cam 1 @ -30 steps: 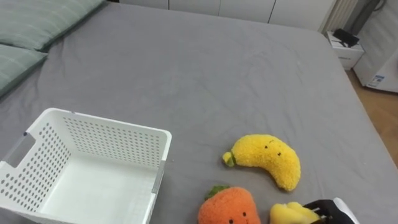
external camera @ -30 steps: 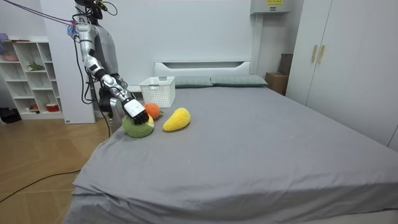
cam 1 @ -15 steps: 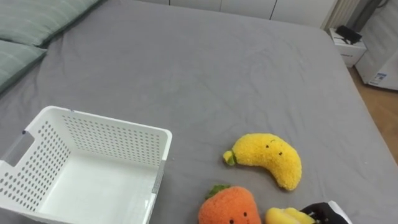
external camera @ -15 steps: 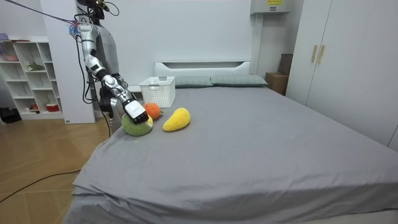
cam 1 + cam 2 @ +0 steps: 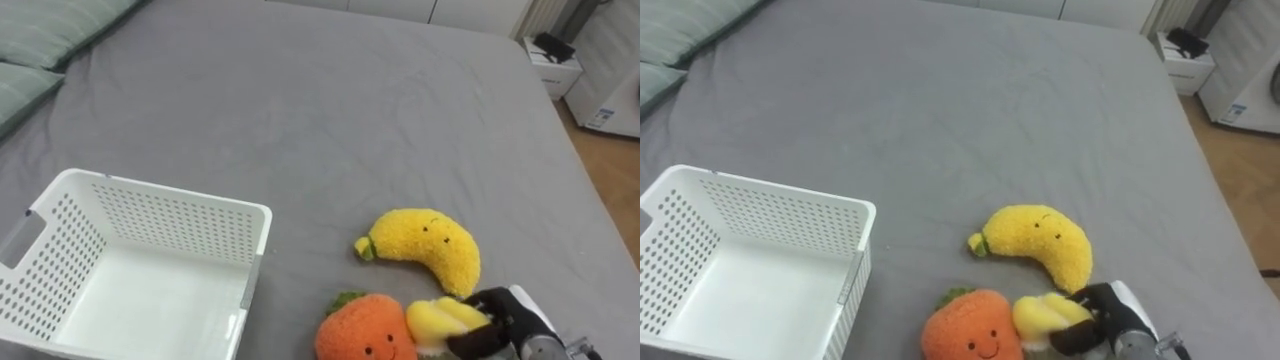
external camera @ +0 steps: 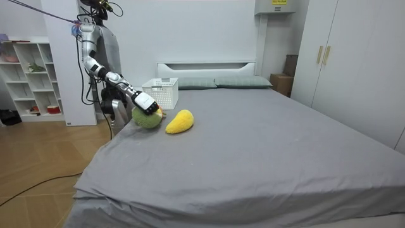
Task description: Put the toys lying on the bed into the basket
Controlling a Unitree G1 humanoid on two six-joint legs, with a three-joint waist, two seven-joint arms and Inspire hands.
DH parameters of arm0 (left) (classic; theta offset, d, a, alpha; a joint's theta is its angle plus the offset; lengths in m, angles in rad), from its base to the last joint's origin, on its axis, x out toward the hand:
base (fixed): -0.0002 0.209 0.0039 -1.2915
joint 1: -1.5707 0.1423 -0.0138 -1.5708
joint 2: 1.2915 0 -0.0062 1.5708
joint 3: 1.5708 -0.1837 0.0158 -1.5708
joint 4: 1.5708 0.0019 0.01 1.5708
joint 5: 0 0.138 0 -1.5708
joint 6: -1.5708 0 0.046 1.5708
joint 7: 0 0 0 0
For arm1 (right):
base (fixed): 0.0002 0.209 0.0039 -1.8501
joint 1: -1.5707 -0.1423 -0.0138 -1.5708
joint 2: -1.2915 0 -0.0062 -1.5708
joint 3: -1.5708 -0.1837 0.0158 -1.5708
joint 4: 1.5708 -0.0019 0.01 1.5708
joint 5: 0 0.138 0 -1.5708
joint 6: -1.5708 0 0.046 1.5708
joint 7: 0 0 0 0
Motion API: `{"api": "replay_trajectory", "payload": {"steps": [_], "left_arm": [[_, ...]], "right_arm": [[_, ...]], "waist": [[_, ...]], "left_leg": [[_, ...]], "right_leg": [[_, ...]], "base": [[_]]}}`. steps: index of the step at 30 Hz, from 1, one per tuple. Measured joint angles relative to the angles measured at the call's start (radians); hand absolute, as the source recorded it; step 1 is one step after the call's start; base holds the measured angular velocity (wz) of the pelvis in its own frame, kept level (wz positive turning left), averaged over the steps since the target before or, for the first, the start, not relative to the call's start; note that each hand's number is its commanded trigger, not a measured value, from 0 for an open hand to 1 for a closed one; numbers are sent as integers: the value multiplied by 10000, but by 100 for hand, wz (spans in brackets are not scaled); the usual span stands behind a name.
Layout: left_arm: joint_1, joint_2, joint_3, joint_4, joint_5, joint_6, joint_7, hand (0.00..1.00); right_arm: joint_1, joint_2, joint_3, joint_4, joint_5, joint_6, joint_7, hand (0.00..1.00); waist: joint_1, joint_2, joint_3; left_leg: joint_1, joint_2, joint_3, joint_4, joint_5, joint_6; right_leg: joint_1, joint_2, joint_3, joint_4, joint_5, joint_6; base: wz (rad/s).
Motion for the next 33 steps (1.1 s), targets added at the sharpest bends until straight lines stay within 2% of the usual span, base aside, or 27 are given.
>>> {"api": "replay_trajectory", "payload": {"steps": [4, 5, 7, 17, 25, 33], "left_arm": [[-39, 63, 55, -12, -142, -102, 1, 0], [1, 66, 102, 6, -142, -136, 17, 0], [76, 64, 97, 33, -142, -158, 59, 0], [271, 63, 280, 18, -147, -153, 256, 0], [197, -2, 273, 109, -146, -173, 472, 0], [102, -26, 270, 108, -174, -172, 470, 0]], "right_arm": [[-49, -13, -20, -1516, 0, -22, 296, 100], [-50, -13, -58, -1758, -11, -23, 347, 100], [-61, -13, -122, -2038, -67, -20, 350, 100], [-158, -46, -751, -4021, -439, 149, 515, 100], [-325, -17, -684, -5426, -457, 212, 573, 100], [-424, -41, -393, -6078, -633, 407, 684, 100]], "waist": [[-14, -24, 0], [-6, -63, -29], [24, -80, -37], [38, 11, -19], [77, 0, -24], [213, -35, -67]], "left_leg": [[-1, -3, 76, 2, 4, 7], [9, -7, 80, 2, 5, 7], [19, -12, 92, 2, 5, 8], [-25, -19, 181, -95, 16, 38], [-40, -25, 198, -115, 22, 48], [-58, -25, 222, -110, 26, 54]], "right_leg": [[-70, -5, 57, 6, 3, 7], [-65, -12, 56, 11, 2, 10], [-56, -17, 69, 15, 7, 20], [-70, -2, 175, 28, 9, 38], [-160, -13, 169, 39, 13, 45], [-249, -16, 165, 152, 14, 46]], "base": [[-4], [0], [0], [-2], [0], [-1]]}}
